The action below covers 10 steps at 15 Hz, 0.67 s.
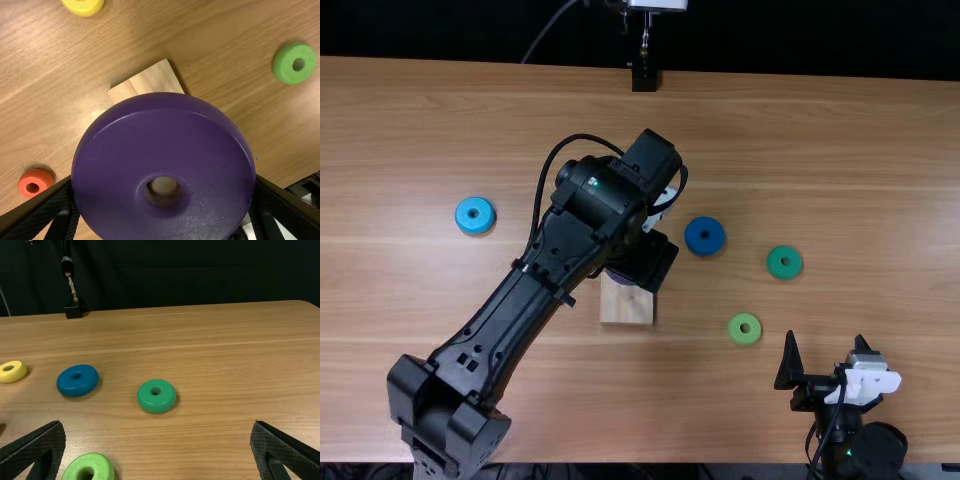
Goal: Build the Hanoi tower: stack the rings onto the peg from bottom to top in this color order: purple, dark blue, light blue, dark green, light green, yellow, orange.
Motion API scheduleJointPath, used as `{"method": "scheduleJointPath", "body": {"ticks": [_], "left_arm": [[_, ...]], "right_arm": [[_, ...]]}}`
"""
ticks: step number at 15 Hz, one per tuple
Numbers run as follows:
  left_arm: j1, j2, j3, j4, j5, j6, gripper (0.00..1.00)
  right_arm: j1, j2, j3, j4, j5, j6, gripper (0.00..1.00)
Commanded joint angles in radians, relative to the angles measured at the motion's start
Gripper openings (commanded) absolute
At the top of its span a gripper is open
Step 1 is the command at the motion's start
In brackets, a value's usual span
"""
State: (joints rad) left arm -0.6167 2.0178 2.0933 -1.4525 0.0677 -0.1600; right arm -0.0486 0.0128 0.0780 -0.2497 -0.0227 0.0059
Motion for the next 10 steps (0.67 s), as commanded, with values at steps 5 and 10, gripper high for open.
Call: {"method": "scheduleJointPath", "body": {"ticks": [5, 10], "left_arm": [[-0.021, 0.015, 0.031, -0.011, 0.008, -0.004, 0.58], [-0.015, 0.01, 0.031, -0.039, 0.008, -0.004, 1.0]], "right_arm": [[-0.014, -0.013, -0.061, -0.068, 0.001, 0.003, 1.0], [-0.014, -0.013, -0.061, -0.068, 0.001, 0.003, 1.0]]}}
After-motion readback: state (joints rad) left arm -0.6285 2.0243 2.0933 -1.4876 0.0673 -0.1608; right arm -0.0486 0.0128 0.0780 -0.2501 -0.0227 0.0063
